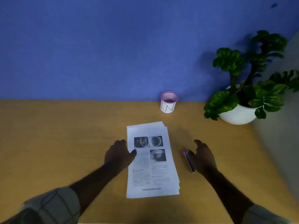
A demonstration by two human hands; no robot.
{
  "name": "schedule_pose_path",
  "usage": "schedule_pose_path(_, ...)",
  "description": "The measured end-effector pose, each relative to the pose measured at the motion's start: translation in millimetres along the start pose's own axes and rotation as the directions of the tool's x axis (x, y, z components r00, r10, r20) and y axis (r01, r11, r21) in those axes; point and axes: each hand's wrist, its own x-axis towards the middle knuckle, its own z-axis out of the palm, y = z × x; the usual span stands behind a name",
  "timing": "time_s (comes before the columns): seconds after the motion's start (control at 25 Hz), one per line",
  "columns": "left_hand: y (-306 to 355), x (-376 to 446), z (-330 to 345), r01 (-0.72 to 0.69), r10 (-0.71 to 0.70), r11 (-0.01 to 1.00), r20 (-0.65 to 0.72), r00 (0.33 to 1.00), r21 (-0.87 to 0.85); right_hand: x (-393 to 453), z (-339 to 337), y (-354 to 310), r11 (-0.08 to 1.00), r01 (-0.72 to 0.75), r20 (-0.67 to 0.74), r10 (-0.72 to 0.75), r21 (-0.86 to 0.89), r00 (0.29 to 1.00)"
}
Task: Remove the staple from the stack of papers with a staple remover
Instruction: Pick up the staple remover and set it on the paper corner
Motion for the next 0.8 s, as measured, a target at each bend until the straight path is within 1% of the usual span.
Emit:
schedule_pose_path(0.08, 3.4, -8.3, 13.4, 0.071, -0.069, 0.997, 0.065, 0.996, -0.033, -4.0, 9.3, 3.1, 0.999, -0.042, 0.019, 0.042, 0.028, 0.999)
schedule_pose_path(0.2, 8.2, -25.8, 38.6, 0.137, -0.126, 0.986, 0.114, 0.985, -0.097, -14.5, 30.3, 14.0, 0.998, -0.034, 0.061, 0.03, 0.057, 0.998)
schedule_pose_path(0.24, 12.7, -30.0, 45.2, 0.16, -0.148, 0.982, 0.116, 0.982, -0.101, -16.5, 34.8, 18.3, 0.998, -0.029, 0.074, 0.024, 0.063, 0.997)
schedule_pose_path(0.36, 29.5, -37.2, 59.2, 0.258, -0.257, 0.966, 0.086, 0.963, -0.009, -13.7, 39.3, 27.4, 0.997, -0.028, 0.103, 0.021, 0.067, 0.994)
schedule_pose_path(0.44, 39.7, -39.7, 66.1, 0.31, -0.31, 0.951, 0.071, 0.948, 0.013, -13.0, 39.2, 32.3, 0.996, -0.019, 0.13, 0.006, 0.092, 0.991)
schedule_pose_path(0.52, 44.8, -36.4, 69.6, 0.327, -0.324, 0.945, 0.073, 0.943, -0.024, -10.5, 35.9, 33.3, 0.987, -0.012, 0.181, -0.017, 0.161, 0.983)
schedule_pose_path(0.56, 46.4, -34.0, 70.7, 0.332, -0.327, 0.942, 0.081, 0.942, -0.057, -6.7, 32.7, 33.3, 0.974, -0.04, 0.206, -0.008, 0.223, 0.978)
schedule_pose_path(0.6, 48.0, -31.9, 70.7, 0.341, -0.334, 0.937, 0.089, 0.938, -0.077, -2.7, 28.4, 31.7, 0.943, -0.113, 0.237, 0.037, 0.312, 0.971)
schedule_pose_path(0.64, 49.3, -30.6, 69.3, 0.362, -0.355, 0.929, 0.098, 0.93, -0.076, 0.6, 23.9, 29.0, 0.883, -0.223, 0.277, 0.111, 0.414, 0.954)
schedule_pose_path(0.68, 50.7, -30.9, 68.0, 0.392, -0.385, 0.918, 0.102, 0.917, -0.063, 1.5, 20.1, 27.5, 0.803, -0.332, 0.329, 0.181, 0.495, 0.927)
schedule_pose_path(0.72, 51.9, -30.4, 66.5, 0.423, -0.416, 0.905, 0.104, 0.903, -0.053, 2.2, 17.9, 26.8, 0.721, -0.41, 0.379, 0.218, 0.559, 0.899)
schedule_pose_path(0.8, 53.2, -29.0, 64.6, 0.467, -0.458, 0.881, 0.115, 0.881, -0.071, 1.4, 16.4, 27.6, 0.557, -0.496, 0.467, 0.207, 0.666, 0.86)
